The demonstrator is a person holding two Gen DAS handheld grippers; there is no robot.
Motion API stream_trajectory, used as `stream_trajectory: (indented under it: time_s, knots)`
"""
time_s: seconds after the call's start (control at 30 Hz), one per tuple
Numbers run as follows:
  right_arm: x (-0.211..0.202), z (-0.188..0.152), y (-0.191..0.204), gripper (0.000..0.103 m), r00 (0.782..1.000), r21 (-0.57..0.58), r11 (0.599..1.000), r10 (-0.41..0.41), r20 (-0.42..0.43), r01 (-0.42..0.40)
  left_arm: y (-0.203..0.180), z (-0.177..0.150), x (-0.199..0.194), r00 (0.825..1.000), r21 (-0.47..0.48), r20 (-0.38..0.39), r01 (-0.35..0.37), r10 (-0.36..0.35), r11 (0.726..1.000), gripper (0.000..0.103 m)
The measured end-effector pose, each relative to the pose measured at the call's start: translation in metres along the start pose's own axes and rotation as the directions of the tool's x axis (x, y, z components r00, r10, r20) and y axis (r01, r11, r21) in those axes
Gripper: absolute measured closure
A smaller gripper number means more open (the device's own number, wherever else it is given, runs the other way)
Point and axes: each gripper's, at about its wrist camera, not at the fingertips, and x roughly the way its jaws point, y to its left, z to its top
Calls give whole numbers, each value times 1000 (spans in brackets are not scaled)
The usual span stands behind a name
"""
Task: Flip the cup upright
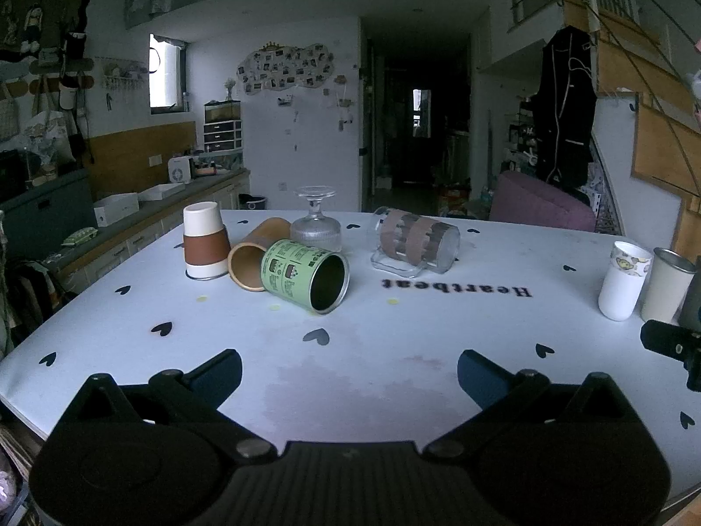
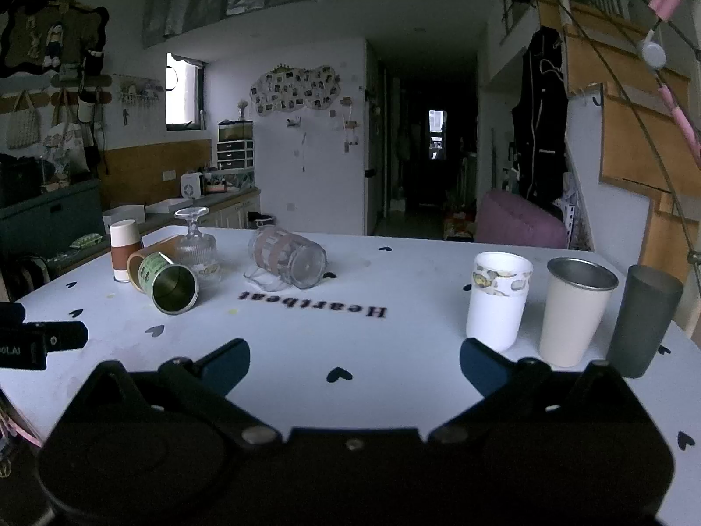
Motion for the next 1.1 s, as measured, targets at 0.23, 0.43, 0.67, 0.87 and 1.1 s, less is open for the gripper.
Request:
stream_trajectory:
  time_s: [0.23,0.43,0.67,0.87,1.1]
  knots:
    - [0,0,-1,0,1000,1,1000,0,-1,0,0,0,0,1000,0,1,1,-1,1000,0]
    - [-1,0,-1,0,1000,2,1000,0,-1,0,0,0,0,1000,0,1,1,-1,1000,0]
    - [-1,0,-2,0,1000,3,1000,1,-3,-1,0,0,0,1000,-1,2,1,-1,1000,0]
    - [-3,3,0,0,1000,3,1000,1,-3,-1,0,0,0,1000,-1,2,1,-1,1000,0]
    - [-2,0,-2,0,1000,3,1000,1,-4,-1,0,0,0,1000,-1,3,1,-1,1000,0]
